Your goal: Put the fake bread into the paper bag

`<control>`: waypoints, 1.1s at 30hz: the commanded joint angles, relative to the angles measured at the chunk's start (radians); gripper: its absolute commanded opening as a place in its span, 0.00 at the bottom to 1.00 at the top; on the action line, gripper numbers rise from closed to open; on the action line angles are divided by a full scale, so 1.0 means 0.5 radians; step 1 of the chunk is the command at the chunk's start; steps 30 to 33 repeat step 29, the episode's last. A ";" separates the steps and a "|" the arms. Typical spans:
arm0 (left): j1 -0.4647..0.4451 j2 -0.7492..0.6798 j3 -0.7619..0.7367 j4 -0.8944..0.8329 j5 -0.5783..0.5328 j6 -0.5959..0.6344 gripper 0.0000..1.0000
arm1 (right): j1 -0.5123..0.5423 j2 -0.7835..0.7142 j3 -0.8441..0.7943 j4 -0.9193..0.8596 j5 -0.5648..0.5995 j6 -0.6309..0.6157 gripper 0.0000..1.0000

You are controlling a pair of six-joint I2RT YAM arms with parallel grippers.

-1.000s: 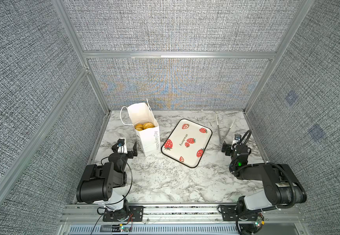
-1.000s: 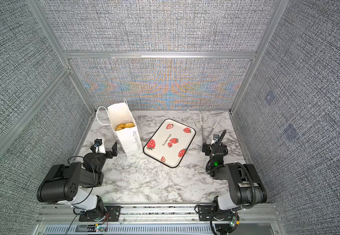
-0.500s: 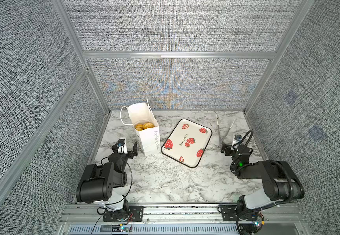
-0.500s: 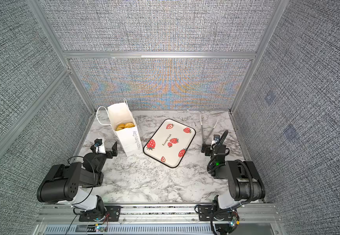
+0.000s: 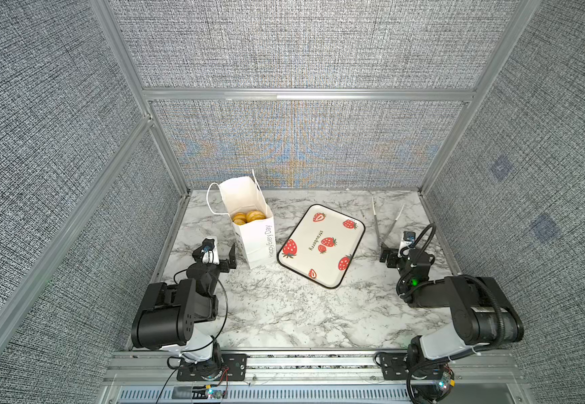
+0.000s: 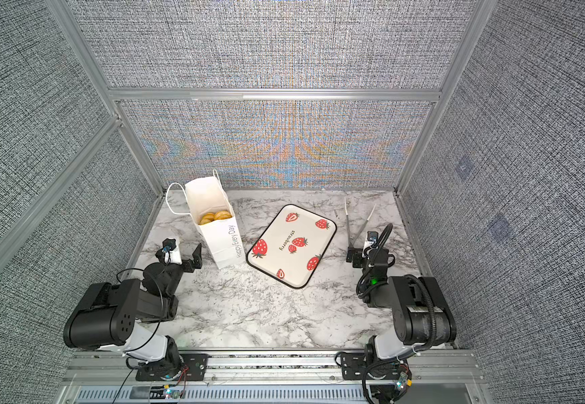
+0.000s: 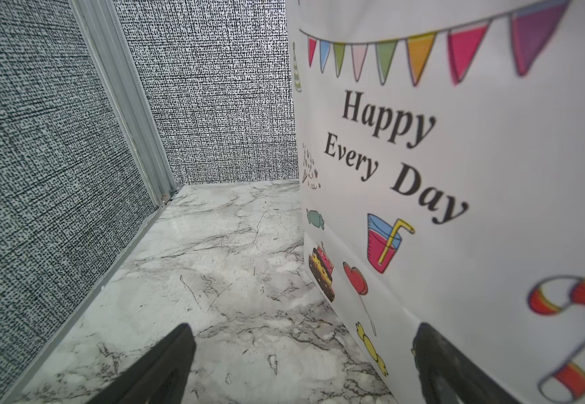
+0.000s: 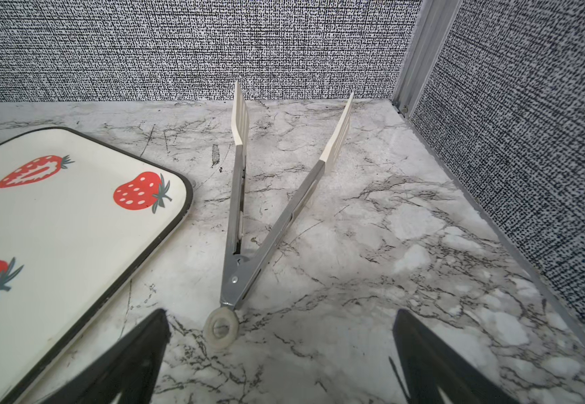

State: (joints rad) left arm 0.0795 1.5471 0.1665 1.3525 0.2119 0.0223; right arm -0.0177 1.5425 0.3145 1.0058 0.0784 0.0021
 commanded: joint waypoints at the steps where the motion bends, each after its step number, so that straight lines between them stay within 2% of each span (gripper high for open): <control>1: -0.003 0.000 0.005 0.036 0.006 0.004 0.99 | 0.004 0.001 0.003 0.063 0.003 0.007 0.99; 33: -0.026 -0.005 0.022 0.006 -0.013 0.029 0.99 | 0.002 0.002 0.003 0.060 0.000 0.009 0.99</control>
